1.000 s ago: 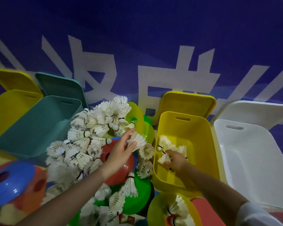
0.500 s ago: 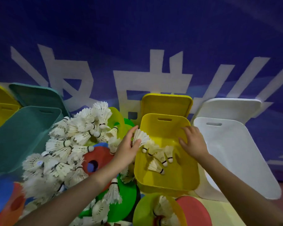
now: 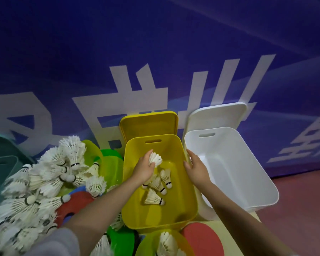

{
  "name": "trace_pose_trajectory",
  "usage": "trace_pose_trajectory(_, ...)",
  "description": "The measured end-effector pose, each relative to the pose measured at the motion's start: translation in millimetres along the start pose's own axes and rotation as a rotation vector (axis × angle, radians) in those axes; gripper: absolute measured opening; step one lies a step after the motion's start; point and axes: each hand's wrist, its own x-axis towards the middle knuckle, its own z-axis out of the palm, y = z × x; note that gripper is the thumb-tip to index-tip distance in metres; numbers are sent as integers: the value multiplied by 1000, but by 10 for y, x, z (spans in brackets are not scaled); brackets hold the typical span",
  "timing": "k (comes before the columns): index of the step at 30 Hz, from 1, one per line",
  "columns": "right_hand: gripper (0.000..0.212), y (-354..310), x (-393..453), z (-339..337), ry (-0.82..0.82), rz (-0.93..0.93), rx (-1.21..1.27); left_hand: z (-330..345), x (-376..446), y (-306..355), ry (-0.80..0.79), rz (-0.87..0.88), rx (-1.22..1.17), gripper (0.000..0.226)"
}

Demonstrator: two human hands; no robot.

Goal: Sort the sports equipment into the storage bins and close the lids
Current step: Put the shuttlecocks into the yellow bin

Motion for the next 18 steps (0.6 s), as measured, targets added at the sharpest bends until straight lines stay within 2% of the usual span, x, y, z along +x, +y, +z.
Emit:
trace_pose_trajectory(5, 48, 1, -29, 33, 31, -3, 84, 139, 451, -133, -24, -16, 169, 58)
trace_pose_trajectory(9, 50, 36, -6, 85, 30, 23, 118, 280, 689, -318, -159, 41, 361, 61)
trace_pose_trajectory(13, 47, 67, 1, 137, 50, 20, 173, 464, 825, -450, -158, 8, 336, 61)
trace_pose_trajectory(18, 45, 73, 10, 115, 65, 47, 164, 550, 813, -571, -199, -12, 443, 59)
